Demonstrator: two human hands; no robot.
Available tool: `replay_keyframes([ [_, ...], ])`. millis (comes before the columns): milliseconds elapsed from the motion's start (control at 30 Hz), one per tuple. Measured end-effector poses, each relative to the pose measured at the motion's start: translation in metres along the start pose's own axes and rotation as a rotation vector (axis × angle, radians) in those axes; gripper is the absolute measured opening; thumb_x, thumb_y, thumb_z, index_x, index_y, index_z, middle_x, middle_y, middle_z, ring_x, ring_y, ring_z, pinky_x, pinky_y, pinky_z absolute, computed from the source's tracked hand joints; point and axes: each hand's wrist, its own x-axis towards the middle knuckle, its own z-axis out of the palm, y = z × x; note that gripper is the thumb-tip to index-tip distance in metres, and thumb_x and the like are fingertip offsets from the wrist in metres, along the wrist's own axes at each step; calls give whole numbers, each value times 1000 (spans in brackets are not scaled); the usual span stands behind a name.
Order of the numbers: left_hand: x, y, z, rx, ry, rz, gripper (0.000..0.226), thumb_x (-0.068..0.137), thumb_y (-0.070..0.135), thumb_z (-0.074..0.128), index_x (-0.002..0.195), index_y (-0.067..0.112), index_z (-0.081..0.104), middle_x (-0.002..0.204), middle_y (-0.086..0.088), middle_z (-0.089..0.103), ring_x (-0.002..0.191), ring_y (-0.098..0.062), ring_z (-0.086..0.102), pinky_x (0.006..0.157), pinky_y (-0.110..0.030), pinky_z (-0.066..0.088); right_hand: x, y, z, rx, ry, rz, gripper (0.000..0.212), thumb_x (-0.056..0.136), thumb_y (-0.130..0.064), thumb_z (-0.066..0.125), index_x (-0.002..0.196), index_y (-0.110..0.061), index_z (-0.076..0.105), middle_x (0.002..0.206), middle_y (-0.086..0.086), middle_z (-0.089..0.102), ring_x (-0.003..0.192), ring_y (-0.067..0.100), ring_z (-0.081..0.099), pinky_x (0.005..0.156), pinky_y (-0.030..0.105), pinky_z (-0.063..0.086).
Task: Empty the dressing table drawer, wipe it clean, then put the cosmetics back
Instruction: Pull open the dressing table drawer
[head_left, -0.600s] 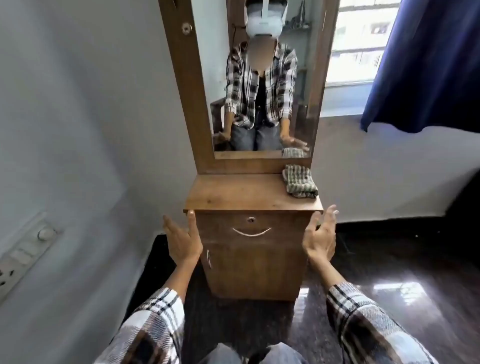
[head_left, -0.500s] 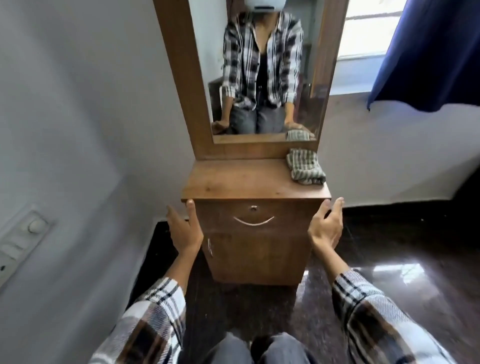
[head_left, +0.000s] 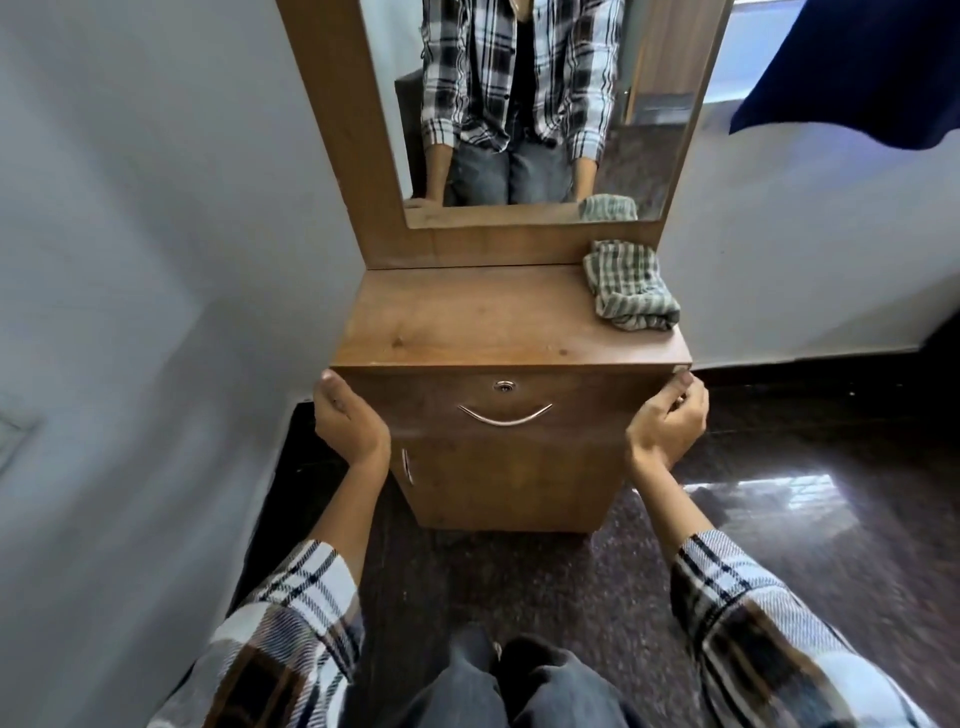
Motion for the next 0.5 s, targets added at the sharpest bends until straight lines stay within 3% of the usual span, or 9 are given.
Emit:
replay_keyframes([
  [67, 9, -3, -3, 30, -21, 15, 42, 101, 34, 31, 95, 1, 57, 77, 0, 52, 68, -12, 48, 66, -25, 35, -1, 2, -1, -2, -6, 5, 34, 101, -16, 37, 99, 9, 60, 100, 25, 60, 94, 35, 56, 75, 21, 33],
  [133, 14, -4, -5, 50, -55, 46, 41, 101, 34, 33, 102, 0, 56, 87, -5, 54, 78, -17, 49, 69, -25, 35, -2, 3, -3, -2, -16, 9, 33, 100, -20, 39, 101, 6, 60, 105, 23, 60, 96, 34, 58, 73, 17, 33],
  [233, 12, -5, -12, 67, -106, 90, 37, 99, 35, 39, 101, 2, 55, 92, -4, 53, 82, -15, 49, 69, -20, 35, -4, 3, -7, 6, -21, 37, 36, 98, -32, 46, 101, 1, 60, 110, 17, 62, 98, 29, 61, 71, 14, 35],
  [333, 10, -8, -22, 85, -138, 114, 32, 97, 31, 45, 98, 1, 55, 90, -5, 53, 81, -14, 49, 66, -13, 34, -7, 4, -15, -7, -26, 77, 39, 94, -42, 51, 99, -5, 60, 110, 11, 62, 97, 26, 63, 78, 30, 48],
  [500, 3, -7, -40, 112, -175, 110, 27, 97, 29, 46, 94, 4, 55, 89, -4, 53, 82, -14, 50, 73, -24, 39, -13, 4, -30, 16, -34, 139, 37, 91, -43, 54, 96, -7, 61, 104, 10, 65, 91, 25, 64, 70, 26, 45],
])
